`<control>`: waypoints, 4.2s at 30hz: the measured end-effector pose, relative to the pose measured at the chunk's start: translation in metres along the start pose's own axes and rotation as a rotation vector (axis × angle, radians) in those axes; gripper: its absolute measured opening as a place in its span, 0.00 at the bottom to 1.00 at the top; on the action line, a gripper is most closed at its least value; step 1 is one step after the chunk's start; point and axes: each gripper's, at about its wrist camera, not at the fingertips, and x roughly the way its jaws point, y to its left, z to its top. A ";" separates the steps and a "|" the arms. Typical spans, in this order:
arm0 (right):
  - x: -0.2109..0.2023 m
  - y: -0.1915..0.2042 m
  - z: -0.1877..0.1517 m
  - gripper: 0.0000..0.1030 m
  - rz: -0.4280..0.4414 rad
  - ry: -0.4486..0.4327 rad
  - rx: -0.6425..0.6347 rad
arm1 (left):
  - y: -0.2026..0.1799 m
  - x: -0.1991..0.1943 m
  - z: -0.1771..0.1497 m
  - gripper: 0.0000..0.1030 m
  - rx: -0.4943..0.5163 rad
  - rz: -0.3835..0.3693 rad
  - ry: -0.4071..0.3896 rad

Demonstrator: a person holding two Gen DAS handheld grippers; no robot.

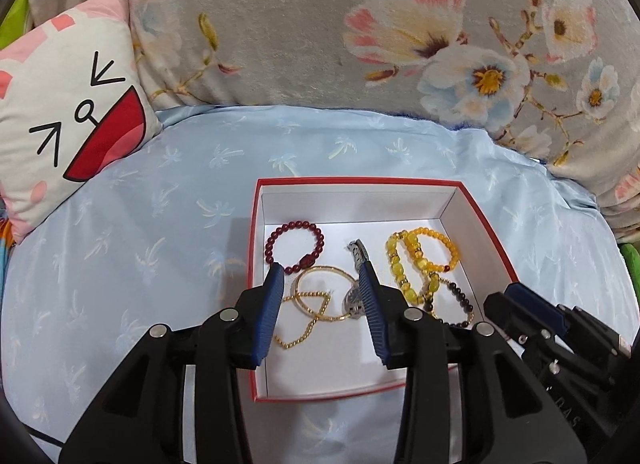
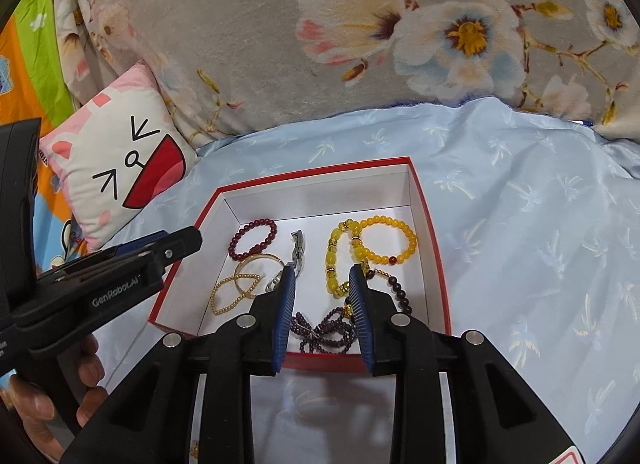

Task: Organize jewelry
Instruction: 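Open both tools to drop the watch and necklace into the box, then move the right tool to the gold flower earring and grasp it, then grasp the other small gold earring with the left tool, then carry both gold earrings into the red box with both tools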

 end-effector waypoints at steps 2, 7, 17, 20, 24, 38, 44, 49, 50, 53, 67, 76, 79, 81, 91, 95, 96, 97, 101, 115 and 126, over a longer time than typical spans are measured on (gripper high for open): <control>-0.005 -0.001 -0.003 0.27 0.002 -0.003 0.008 | -0.001 -0.006 -0.006 0.36 0.005 0.001 -0.005; -0.017 -0.003 -0.010 0.27 0.002 -0.005 0.022 | -0.003 -0.013 -0.019 0.36 0.011 -0.007 0.004; -0.035 0.002 -0.023 0.27 -0.002 -0.004 0.017 | -0.006 -0.030 -0.034 0.36 0.012 -0.011 0.008; -0.043 0.005 -0.028 0.27 -0.004 -0.004 0.011 | -0.004 -0.037 -0.041 0.36 0.007 -0.012 0.008; -0.052 0.007 -0.042 0.27 -0.011 0.005 -0.001 | 0.001 -0.043 -0.052 0.36 0.000 -0.009 0.020; -0.085 0.004 -0.113 0.27 -0.012 0.090 -0.003 | 0.027 -0.064 -0.113 0.36 -0.025 0.013 0.085; -0.083 0.002 -0.138 0.27 -0.011 0.135 0.021 | 0.024 -0.066 -0.137 0.36 -0.021 0.005 0.115; -0.076 0.002 -0.146 0.27 -0.012 0.150 0.029 | 0.018 -0.068 -0.153 0.36 -0.004 -0.002 0.135; -0.074 0.002 -0.146 0.27 -0.010 0.151 0.032 | 0.018 -0.069 -0.156 0.36 -0.003 -0.009 0.138; -0.068 0.002 -0.147 0.27 -0.008 0.156 0.039 | 0.016 -0.070 -0.161 0.36 0.002 -0.021 0.144; -0.045 0.005 -0.147 0.14 -0.010 0.177 0.047 | 0.014 -0.067 -0.167 0.36 0.004 -0.033 0.163; -0.049 0.004 -0.148 0.14 -0.012 0.167 0.045 | 0.011 -0.060 -0.169 0.36 -0.006 -0.063 0.177; -0.052 0.003 -0.148 0.14 -0.008 0.163 0.050 | 0.009 -0.057 -0.168 0.36 -0.010 -0.068 0.178; -0.055 0.001 -0.147 0.14 -0.007 0.159 0.051 | 0.006 -0.055 -0.167 0.36 -0.002 -0.061 0.167; -0.058 0.000 -0.143 0.14 0.001 0.151 0.057 | 0.000 -0.042 -0.160 0.27 0.016 -0.065 0.162; -0.058 -0.001 -0.142 0.14 0.002 0.152 0.057 | -0.003 -0.039 -0.160 0.16 0.027 -0.064 0.157; -0.058 -0.001 -0.142 0.14 0.001 0.152 0.058 | -0.004 -0.038 -0.160 0.16 0.031 -0.067 0.155; -0.058 -0.001 -0.142 0.14 0.002 0.152 0.060 | -0.004 -0.038 -0.160 0.16 0.032 -0.066 0.154; -0.058 -0.001 -0.141 0.14 0.004 0.152 0.064 | -0.004 -0.038 -0.160 0.14 0.032 -0.069 0.151; -0.072 0.000 -0.135 0.14 0.015 0.115 0.059 | -0.011 -0.058 -0.152 0.12 0.039 -0.095 0.128; -0.098 0.006 -0.089 0.14 0.028 0.009 0.019 | -0.016 -0.084 -0.103 0.12 0.038 -0.097 0.038</control>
